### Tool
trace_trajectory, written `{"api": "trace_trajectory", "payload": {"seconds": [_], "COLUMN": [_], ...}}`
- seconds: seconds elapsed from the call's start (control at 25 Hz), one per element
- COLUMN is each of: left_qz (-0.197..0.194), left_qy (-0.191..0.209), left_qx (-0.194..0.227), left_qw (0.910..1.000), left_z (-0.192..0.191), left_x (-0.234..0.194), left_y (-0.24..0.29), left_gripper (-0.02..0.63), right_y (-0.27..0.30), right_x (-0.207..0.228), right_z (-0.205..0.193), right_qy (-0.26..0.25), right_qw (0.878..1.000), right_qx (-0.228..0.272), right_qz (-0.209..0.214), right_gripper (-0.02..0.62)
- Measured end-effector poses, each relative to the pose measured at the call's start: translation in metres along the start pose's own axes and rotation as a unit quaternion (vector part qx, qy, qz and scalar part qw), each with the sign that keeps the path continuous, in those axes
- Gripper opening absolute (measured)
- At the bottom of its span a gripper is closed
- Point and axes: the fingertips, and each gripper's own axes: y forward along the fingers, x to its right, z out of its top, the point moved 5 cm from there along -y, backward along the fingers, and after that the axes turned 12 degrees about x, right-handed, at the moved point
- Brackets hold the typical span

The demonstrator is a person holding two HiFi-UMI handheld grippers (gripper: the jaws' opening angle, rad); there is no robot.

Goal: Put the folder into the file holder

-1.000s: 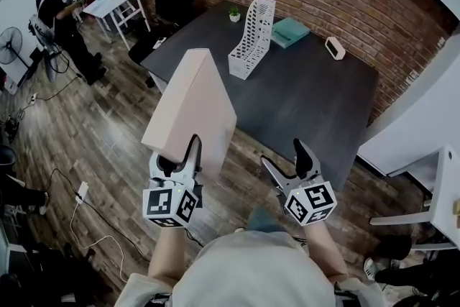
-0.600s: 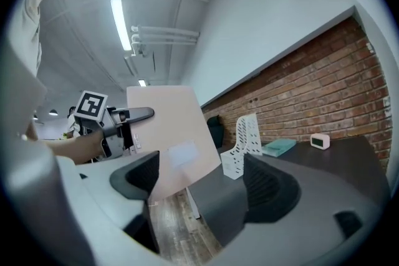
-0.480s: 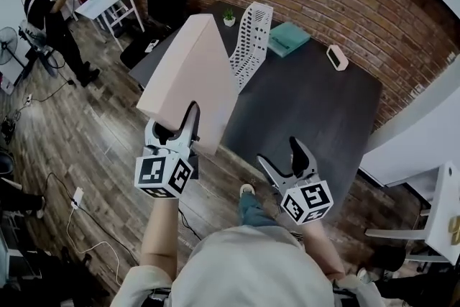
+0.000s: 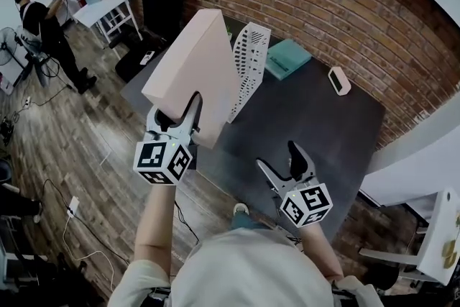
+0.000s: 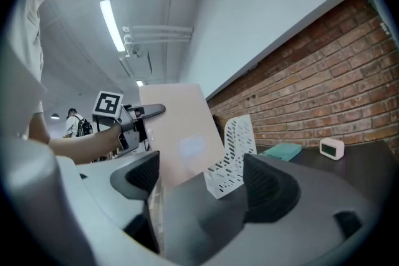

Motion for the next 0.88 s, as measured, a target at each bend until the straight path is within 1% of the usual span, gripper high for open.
{"api": "trace_trajectory", "payload": {"seconds": [0.16, 0.36, 0.48, 0.68, 0.88], "left_qz": [-0.009, -0.018, -0.034, -0.067, -0.078], "left_qy": [0.006, 0.0, -0.007, 0.015, 0.018], "left_qx": [-0.008, -0.018, -0.027, -0.039, -0.048], "left_qw": [0.9999, 0.9997, 0.999, 0.9969, 0.9957], "left_z": [-0.014, -0.032, -0.043, -0.057, -0.072], "left_x": [-0.004, -0.013, -0.012, -0.002, 0.003], "left_y": [0.033, 0.075, 0.099, 0.131, 0.156], "left_gripper": [0.272, 0.272, 0.272, 0.272, 0.272], "right_y": [0.017, 0.033, 0.039, 0.047, 0.05], "right_x": [0.017, 0.031, 0.038, 0.047, 0.054], "right_z": [-0.009, -0.023, -0.031, -0.041, -0.047], "right_qy": [0.014, 0.029, 0.037, 0.044, 0.05], "right_qw": [1.0, 0.999, 0.998, 0.997, 0.996], "right_qx": [-0.009, -0.031, -0.045, -0.057, -0.066], "right_qz": [0.006, 0.012, 0.015, 0.017, 0.016], "right_gripper": [0.416, 0.416, 0.416, 0.416, 0.416]}}
